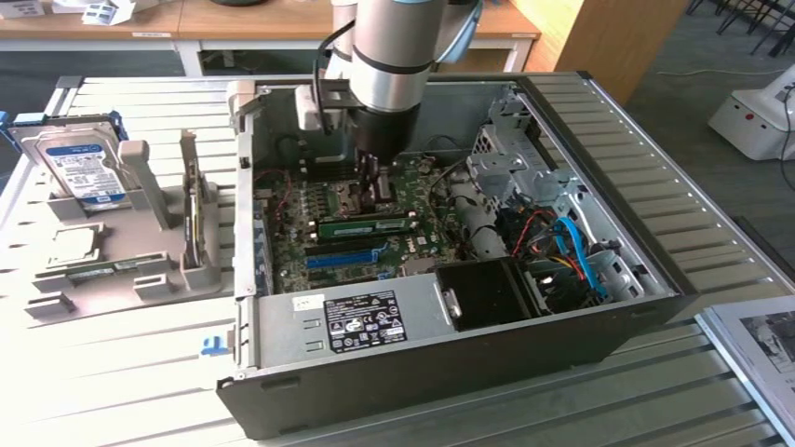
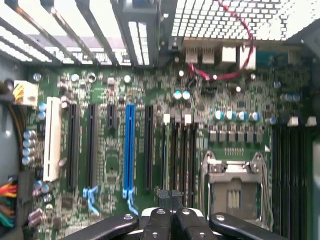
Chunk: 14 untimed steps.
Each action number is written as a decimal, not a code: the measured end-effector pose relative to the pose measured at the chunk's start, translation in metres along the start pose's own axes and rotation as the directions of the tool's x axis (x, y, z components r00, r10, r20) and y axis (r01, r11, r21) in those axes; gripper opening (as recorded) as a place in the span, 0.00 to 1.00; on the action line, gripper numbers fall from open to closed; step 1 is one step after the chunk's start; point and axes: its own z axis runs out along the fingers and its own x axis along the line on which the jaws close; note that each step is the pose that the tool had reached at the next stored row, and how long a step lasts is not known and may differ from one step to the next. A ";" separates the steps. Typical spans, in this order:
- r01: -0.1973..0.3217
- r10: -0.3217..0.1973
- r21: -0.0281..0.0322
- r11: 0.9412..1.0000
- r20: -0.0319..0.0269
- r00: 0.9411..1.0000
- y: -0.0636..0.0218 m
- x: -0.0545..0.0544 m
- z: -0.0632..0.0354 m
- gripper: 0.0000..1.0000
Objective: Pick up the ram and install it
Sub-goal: 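Press down the ram until it locks into place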
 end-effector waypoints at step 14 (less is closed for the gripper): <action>0.000 0.000 0.000 1.000 0.000 1.000 0.0152 0.000 0.0012 0.10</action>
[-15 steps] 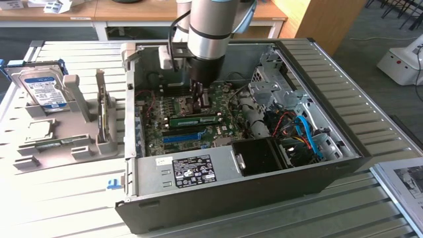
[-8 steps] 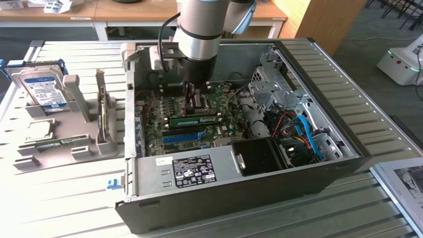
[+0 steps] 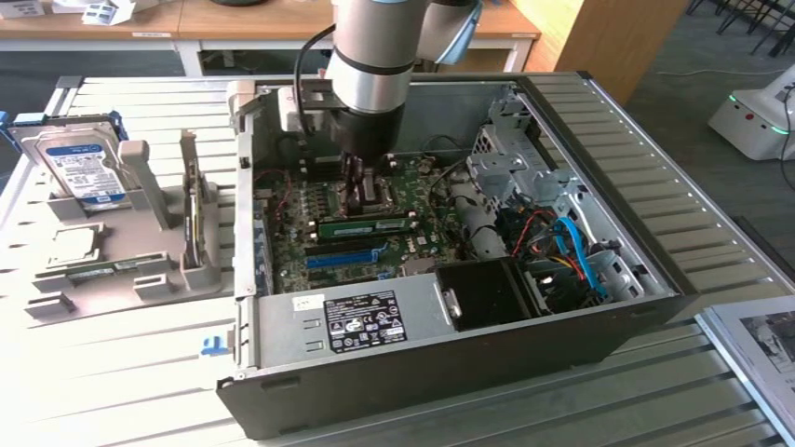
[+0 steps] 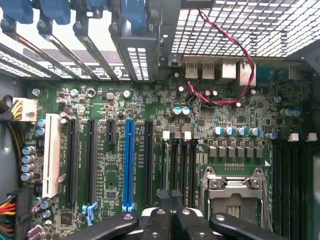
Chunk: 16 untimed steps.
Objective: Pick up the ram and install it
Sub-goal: 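Press down the ram until it locks into place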
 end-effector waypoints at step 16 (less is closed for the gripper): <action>0.000 0.000 0.000 1.000 0.000 1.000 -0.0003 0.000 0.0117 0.10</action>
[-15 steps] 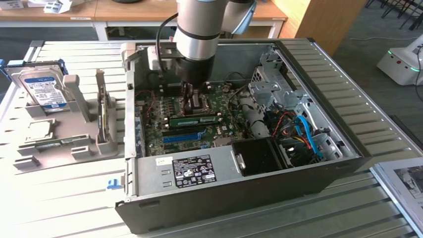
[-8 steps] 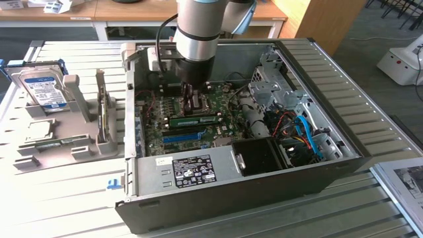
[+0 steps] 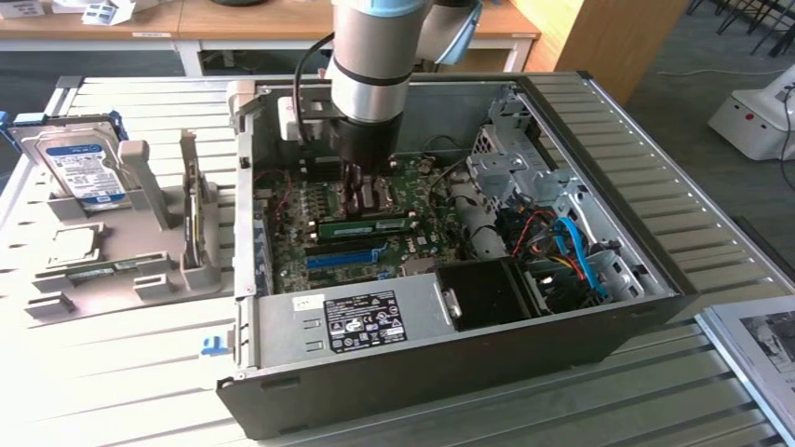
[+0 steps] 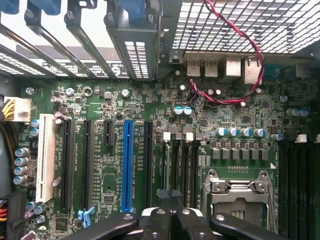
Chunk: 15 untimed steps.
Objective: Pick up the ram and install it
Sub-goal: 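Press down the ram until it locks into place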
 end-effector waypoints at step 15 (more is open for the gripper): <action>0.000 0.000 0.000 1.000 0.000 1.000 -0.0003 0.000 0.0047 0.10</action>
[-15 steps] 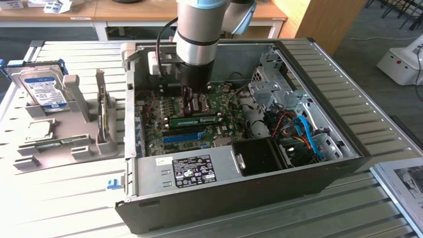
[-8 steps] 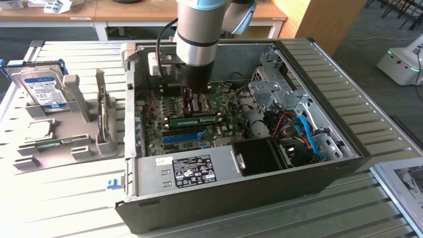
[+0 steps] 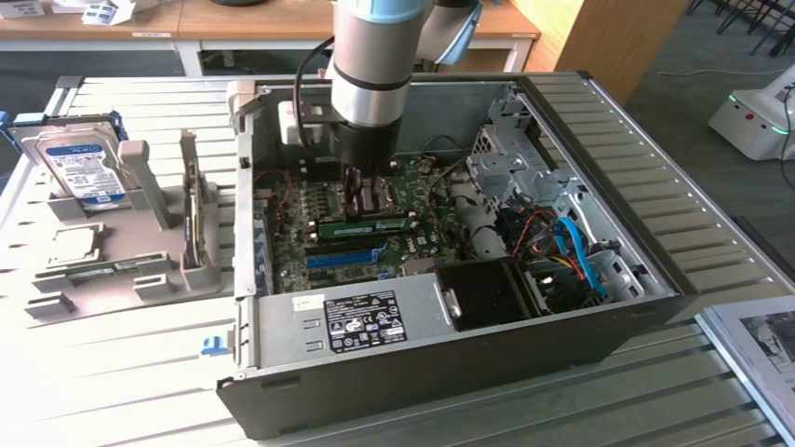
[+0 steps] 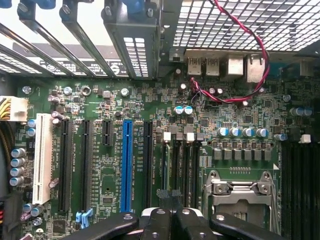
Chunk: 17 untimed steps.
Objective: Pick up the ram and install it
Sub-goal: 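Press down the ram until it locks into place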
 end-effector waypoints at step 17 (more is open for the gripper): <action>0.000 0.000 0.000 1.000 0.000 1.000 -0.0002 0.000 0.0035 0.10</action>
